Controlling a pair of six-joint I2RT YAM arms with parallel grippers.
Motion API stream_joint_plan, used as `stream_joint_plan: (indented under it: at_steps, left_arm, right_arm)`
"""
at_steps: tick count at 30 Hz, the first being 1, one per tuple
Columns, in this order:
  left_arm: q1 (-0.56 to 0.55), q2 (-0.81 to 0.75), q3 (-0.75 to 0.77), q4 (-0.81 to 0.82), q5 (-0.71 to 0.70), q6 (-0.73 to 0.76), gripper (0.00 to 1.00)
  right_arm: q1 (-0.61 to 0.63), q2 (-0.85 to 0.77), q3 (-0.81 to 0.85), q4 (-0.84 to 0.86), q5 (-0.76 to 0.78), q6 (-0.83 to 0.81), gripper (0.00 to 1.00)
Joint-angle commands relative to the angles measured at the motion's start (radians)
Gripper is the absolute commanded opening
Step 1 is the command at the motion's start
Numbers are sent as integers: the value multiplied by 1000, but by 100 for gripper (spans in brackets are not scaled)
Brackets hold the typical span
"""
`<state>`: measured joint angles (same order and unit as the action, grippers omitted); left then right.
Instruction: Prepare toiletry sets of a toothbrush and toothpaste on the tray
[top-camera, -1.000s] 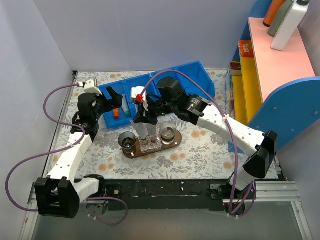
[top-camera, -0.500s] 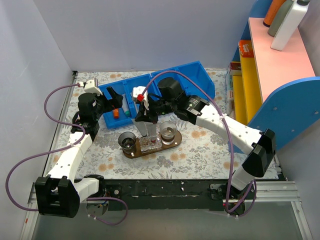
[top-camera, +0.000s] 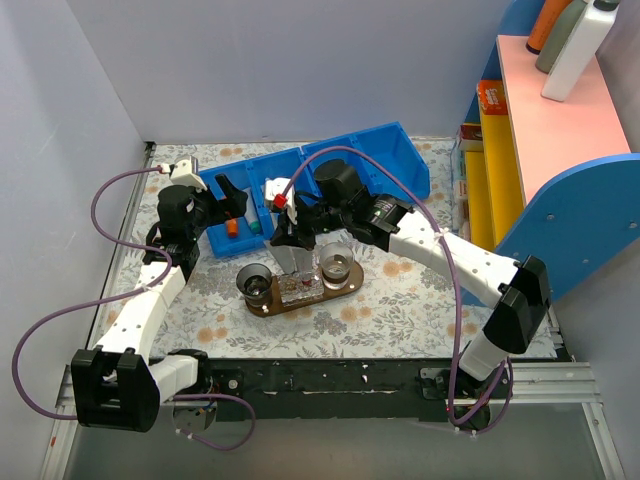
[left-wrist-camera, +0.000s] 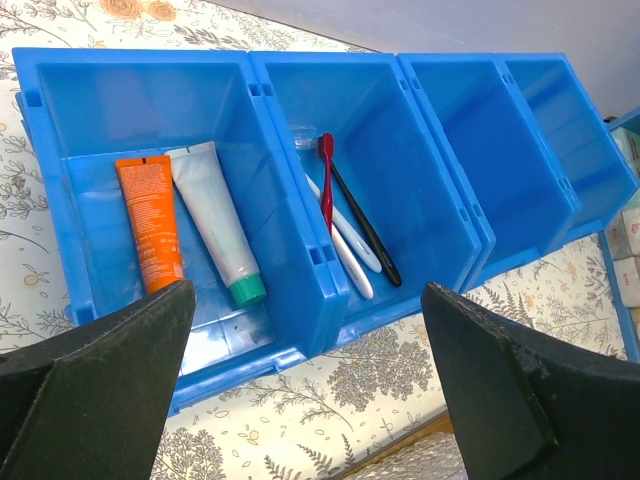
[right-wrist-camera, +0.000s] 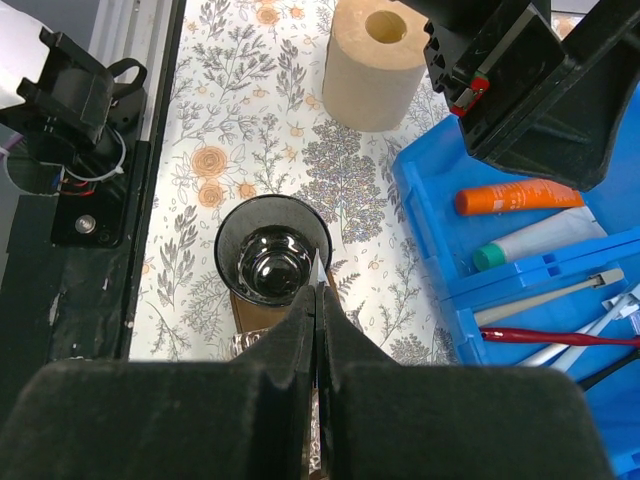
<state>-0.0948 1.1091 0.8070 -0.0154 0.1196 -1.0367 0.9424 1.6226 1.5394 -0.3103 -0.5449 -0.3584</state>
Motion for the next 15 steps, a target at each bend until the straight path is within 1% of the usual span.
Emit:
stream_joint_plan:
  at_steps: [1,15]
  left_arm:
    - [-2,-5,6,9,12,15,98]
    - [-2,5,6,11,25,18,98]
  right_arm:
    - [-4,-13,-16,86,-4,-16,1]
    - [-16,-41,-153,221,-7,12,1]
